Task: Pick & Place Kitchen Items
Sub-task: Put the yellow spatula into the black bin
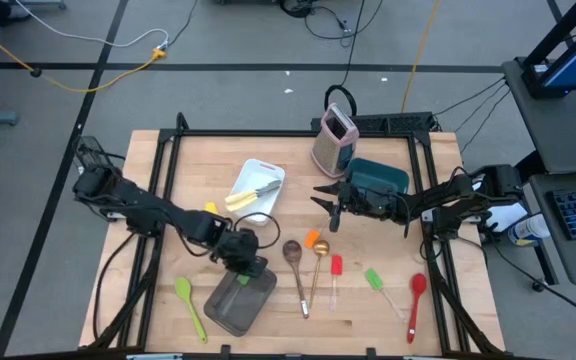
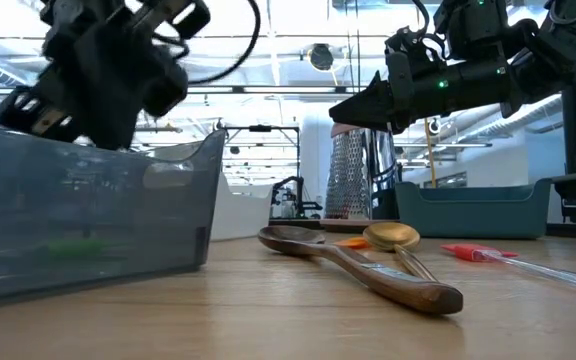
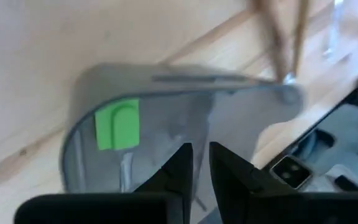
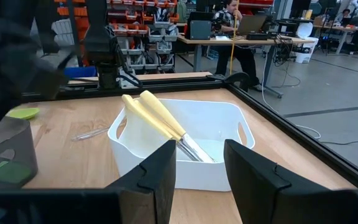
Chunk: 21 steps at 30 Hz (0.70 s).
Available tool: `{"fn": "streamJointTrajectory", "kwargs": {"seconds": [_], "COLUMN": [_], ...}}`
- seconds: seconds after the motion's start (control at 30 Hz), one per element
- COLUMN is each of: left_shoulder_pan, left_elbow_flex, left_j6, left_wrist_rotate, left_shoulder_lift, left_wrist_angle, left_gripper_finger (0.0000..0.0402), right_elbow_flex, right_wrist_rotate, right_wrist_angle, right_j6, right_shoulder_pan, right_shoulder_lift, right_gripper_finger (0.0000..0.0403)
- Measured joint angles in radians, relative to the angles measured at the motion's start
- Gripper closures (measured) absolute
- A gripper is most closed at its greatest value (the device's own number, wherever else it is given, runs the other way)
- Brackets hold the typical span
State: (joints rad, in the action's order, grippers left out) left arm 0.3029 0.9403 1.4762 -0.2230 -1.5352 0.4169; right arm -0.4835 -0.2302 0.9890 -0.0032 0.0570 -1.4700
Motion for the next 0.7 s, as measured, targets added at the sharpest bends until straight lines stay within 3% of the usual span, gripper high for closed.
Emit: {"fn": "streamJointTrajectory", "kwargs": {"seconds": [0.27,0.53,0.7], "left_shoulder_pan": [0.005,-0.011,-0.032], "left_elbow_flex": [0.020,0.019,0.019], "left_j6": [-0.046,-0.056,-0.066], "left_wrist_rotate": [0.201,0.372,0.408], "left_shoulder_lift": [0.158,0.246,0.244], "left_wrist_angle": [0.012,0.370,0.530], "left_gripper_finger": [0.0346,0.0346,0.0346], "right_elbow_flex": [0.000,-0.001,-0.001], "right_wrist_rotate": [0.000,0.000,0.000], "right_wrist_angle": [-0.002,-0.007,-0.007], "right_j6": [0.000,0.000,0.000], "right_shoulder_pan": [0.000,0.000,0.000], "right_shoulder_lift": [0.000,0.000,0.000], "right_gripper_finger": [0.0275,0.0275,0.0275]}}
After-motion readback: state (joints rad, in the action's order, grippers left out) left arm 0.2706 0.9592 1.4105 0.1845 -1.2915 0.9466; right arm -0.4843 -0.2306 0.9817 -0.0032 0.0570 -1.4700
